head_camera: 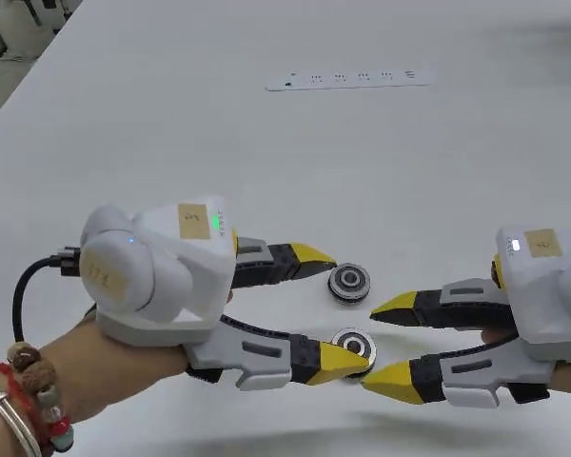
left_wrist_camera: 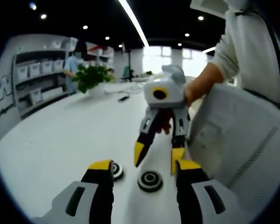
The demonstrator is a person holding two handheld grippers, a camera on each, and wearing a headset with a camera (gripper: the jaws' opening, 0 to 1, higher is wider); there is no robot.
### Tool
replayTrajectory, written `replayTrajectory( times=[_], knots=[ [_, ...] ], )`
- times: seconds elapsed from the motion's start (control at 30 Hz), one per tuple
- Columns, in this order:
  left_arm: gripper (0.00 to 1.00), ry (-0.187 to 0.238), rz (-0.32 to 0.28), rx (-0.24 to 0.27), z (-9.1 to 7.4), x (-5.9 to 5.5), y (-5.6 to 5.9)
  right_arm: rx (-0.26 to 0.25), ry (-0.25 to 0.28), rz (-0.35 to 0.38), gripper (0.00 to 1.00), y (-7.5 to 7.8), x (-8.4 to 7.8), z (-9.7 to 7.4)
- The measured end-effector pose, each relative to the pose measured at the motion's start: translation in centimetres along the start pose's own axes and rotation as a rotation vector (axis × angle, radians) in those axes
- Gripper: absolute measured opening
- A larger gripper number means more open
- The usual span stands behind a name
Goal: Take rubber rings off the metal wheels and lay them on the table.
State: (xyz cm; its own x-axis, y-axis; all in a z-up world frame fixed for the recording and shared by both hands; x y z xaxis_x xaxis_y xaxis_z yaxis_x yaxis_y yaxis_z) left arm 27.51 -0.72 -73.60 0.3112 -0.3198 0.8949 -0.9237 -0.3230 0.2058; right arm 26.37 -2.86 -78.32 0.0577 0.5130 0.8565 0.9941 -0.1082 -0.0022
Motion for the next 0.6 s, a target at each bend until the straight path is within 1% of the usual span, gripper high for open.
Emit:
replayTrajectory(
  times=[0.07,0.2,0.3,0.33,0.37,0.4,0.43,0.53,0.6],
  knots=[
    [0.53,-0.008,-0.006,0.001,0.2,-0.5,-0.1,0.002,-0.013,-0.003,0.38,-0.1,-0.3,0.2],
    [0.50,0.000,-0.024,-0.002,0.6,-0.9,0.0,-0.004,-0.007,0.001,0.39,-0.2,-0.3,0.2],
    [0.48,-0.005,-0.016,-0.013,0.7,-1.2,0.1,-0.005,-0.004,0.004,0.38,-0.1,-0.4,0.3],
    [0.48,-0.005,-0.028,-0.012,0.8,-1.3,-0.1,-0.011,0.000,0.024,0.38,0.0,-0.4,0.4],
    [0.48,-0.005,-0.043,-0.023,0.9,-1.4,0.0,-0.005,0.005,0.024,0.38,-0.1,-0.3,0.4],
    [0.47,-0.008,-0.034,-0.025,1.0,-1.5,0.0,-0.003,0.009,0.019,0.38,-0.2,-0.3,0.5],
    [0.46,-0.012,-0.027,-0.017,1.0,-1.6,-0.2,-0.004,0.009,0.019,0.38,-0.2,-0.3,0.5],
    [0.45,-0.005,-0.050,-0.013,1.1,-1.7,-0.4,0.009,0.002,0.022,0.38,-0.7,-0.4,0.8],
    [0.44,-0.012,-0.041,-0.010,1.1,-2.0,-0.2,0.014,-0.021,0.008,0.38,-0.9,-0.9,0.9]
  ],
)
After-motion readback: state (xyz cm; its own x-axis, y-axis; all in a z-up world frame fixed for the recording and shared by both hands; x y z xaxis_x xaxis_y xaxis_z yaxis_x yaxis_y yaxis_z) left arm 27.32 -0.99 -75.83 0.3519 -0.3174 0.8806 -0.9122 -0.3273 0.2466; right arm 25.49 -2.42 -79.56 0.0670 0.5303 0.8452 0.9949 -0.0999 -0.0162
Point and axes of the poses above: the centre of the closed fingertips' face, and the gripper's own axes: z roughly forward along the fingers, y roughly to its right, x roughly out of its top, the point moved 1 cm from there along -z, roughly backward along the fingers, and after that the axes turned 12 degrees about -z, right-handed, at the moved point
